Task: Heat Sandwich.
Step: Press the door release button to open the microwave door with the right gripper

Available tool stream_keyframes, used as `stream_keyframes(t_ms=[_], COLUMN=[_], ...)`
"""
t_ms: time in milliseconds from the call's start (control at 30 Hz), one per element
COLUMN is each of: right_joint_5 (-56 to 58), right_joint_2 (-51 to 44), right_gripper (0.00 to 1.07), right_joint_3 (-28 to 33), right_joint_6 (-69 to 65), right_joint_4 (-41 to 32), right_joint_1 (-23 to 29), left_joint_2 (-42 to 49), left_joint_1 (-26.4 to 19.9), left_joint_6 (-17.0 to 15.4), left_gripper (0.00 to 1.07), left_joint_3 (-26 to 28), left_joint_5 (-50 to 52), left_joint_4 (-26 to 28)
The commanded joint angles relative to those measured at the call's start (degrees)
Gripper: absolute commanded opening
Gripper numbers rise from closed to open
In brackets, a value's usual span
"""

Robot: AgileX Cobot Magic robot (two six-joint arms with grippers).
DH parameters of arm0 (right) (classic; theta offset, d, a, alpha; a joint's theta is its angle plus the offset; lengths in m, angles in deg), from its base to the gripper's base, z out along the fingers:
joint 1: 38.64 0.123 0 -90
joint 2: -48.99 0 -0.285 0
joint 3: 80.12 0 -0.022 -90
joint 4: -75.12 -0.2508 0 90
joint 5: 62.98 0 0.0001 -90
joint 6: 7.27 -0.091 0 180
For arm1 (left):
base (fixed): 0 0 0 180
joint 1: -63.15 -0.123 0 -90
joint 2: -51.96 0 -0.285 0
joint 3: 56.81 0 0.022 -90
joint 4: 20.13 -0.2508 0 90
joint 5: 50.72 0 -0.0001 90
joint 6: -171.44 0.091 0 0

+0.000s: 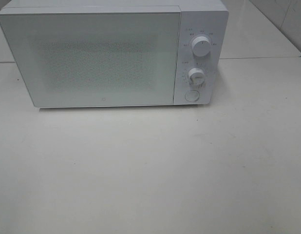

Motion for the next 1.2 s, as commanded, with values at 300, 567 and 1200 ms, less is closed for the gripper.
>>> stream_keyframes(t_ms=[300,567,1200], right_joint_5=[-3.61,-3.61,-3.61], right_joint_2=[-6.3,-9.57,-11.17], right_gripper=[0.76,0.76,0.76], right_joint_3=[3.67,3.67,3.67], right_joint_6=[-0.52,-0.52,0.92], right_joint_4=[-0.06,-0.06,-1.32], right_joint_1=[-11.86,-19.08,-24.58], left_joint_2=[1.55,1.55,1.49], left_joint_1=[-0.17,-0.17,-0.17], left_joint_6=[0.0,0.0,0.0], left_gripper=[1.0,1.0,1.0], left_joint_3=[-0.17,-0.17,-0.17], left_joint_5=[0.23,0.23,0.23], left_joint_4=[0.11,0.11,0.11])
